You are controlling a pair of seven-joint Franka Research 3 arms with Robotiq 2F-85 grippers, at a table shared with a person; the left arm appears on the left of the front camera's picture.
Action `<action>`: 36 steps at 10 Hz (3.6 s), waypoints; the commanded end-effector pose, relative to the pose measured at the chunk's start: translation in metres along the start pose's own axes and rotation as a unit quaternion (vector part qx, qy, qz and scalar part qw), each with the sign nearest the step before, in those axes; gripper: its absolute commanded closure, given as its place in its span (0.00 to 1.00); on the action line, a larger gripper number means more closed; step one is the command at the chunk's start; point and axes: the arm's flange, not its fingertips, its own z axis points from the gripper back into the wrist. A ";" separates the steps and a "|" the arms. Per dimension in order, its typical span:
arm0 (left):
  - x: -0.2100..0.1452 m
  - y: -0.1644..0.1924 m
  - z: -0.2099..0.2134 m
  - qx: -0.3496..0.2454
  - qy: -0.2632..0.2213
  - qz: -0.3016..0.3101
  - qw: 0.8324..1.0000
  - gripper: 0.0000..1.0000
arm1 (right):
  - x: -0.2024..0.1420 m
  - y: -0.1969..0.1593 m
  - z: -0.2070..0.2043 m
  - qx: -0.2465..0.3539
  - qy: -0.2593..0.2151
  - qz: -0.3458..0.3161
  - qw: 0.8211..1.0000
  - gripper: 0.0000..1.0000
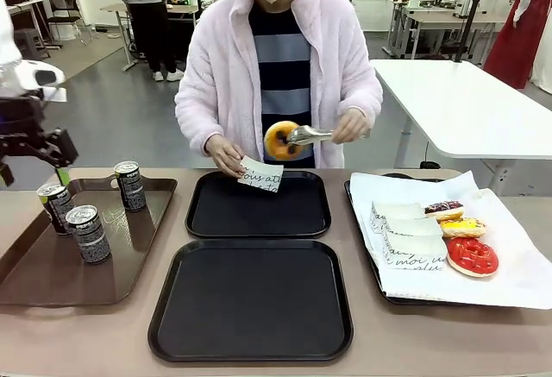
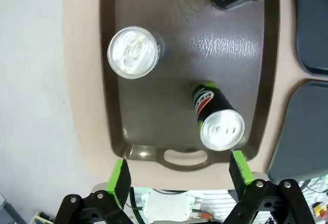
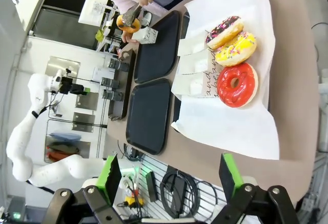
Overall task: Set up donuts and drinks on trays.
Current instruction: Pick up one Pepsi coke and place it on the Flat Tray.
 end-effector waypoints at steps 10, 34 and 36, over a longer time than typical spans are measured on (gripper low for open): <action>0.005 -0.030 -0.039 -0.013 0.001 0.003 1.000 0.00 | 0.002 -0.001 -0.001 0.008 -0.004 0.006 1.000 0.00; -0.057 -0.078 0.013 0.022 0.000 -0.044 0.999 1.00 | 0.002 -0.001 -0.001 0.008 -0.004 0.006 1.000 0.00; -0.055 -0.069 0.014 0.014 0.010 -0.034 0.999 1.00 | 0.002 -0.001 -0.001 0.008 -0.004 0.006 1.000 0.00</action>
